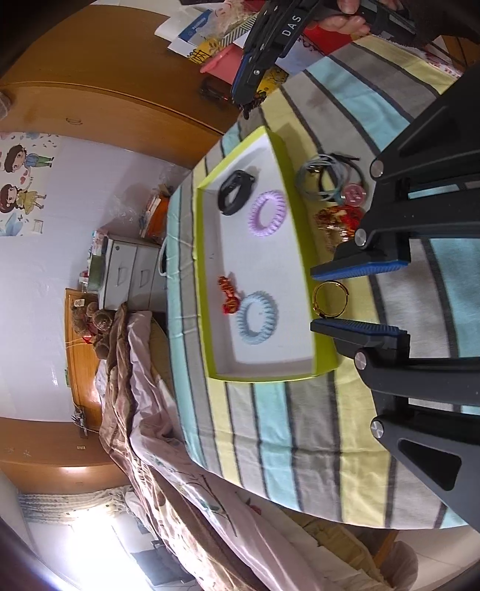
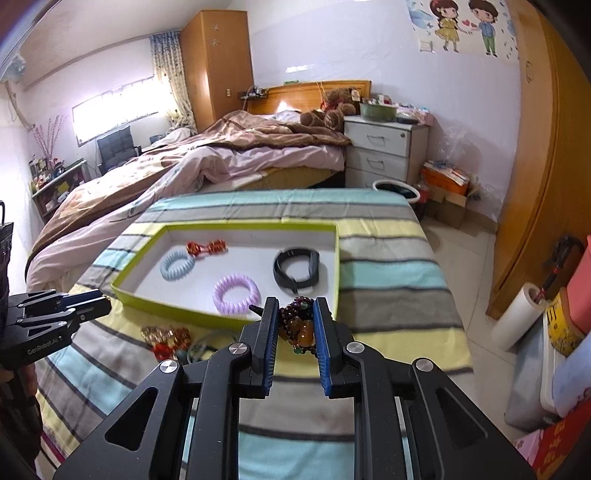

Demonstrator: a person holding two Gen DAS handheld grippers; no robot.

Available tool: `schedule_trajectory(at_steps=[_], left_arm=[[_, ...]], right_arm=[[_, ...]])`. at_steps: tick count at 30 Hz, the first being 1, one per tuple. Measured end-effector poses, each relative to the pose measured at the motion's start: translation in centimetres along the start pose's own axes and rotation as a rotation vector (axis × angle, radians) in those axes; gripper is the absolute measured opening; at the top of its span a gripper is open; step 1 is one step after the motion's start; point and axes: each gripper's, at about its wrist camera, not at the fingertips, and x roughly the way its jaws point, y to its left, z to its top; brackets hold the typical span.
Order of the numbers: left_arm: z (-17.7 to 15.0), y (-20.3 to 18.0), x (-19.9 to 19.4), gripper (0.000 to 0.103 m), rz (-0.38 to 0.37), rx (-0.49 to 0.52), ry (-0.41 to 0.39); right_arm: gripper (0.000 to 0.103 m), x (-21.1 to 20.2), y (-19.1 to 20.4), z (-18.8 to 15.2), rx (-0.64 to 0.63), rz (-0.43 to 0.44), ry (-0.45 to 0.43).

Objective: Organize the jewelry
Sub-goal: 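Carry the gold ring and bead bracelet toward the green box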

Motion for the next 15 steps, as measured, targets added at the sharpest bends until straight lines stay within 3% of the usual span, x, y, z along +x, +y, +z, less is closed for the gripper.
schedule_trajectory(at_steps=[15], left_arm=[[3.5, 1.2, 4.7, 0.022, -0.020, -0.027, 0.028]], right_arm=[[0.019, 8.0, 2.4, 5.8, -0.083, 0.059, 0.049]])
